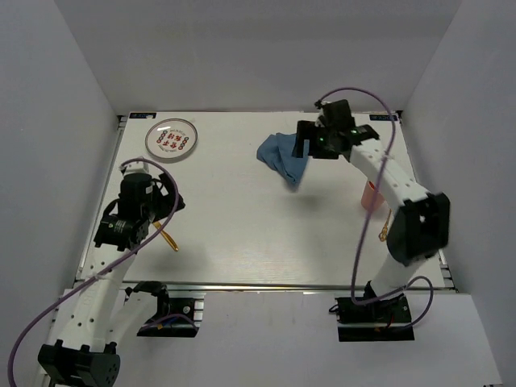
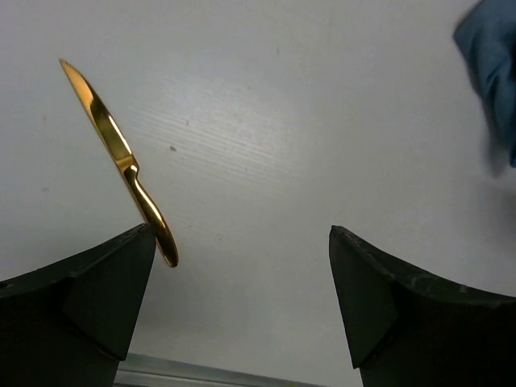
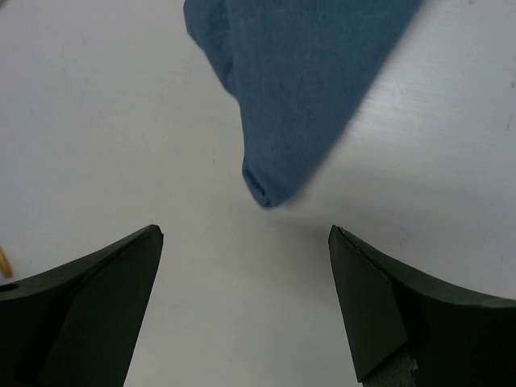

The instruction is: Set the dinner table for one person

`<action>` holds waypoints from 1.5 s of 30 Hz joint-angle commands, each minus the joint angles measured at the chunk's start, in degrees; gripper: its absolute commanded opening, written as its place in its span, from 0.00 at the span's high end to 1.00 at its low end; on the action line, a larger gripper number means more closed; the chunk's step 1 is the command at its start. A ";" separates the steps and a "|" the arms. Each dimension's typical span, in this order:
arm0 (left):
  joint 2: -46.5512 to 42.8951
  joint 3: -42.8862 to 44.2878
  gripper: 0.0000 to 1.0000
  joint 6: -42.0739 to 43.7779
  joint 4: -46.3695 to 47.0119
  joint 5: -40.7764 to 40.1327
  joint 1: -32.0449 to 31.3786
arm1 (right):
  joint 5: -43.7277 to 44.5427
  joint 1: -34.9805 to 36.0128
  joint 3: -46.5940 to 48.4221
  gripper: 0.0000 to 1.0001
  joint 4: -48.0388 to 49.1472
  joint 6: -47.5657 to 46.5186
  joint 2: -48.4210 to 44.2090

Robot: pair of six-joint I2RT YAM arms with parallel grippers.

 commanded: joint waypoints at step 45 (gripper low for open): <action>-0.39 -4.30 0.02 3.07 8.82 10.94 1.04 | 4.98 -0.64 -20.10 0.69 28.91 17.42 7.16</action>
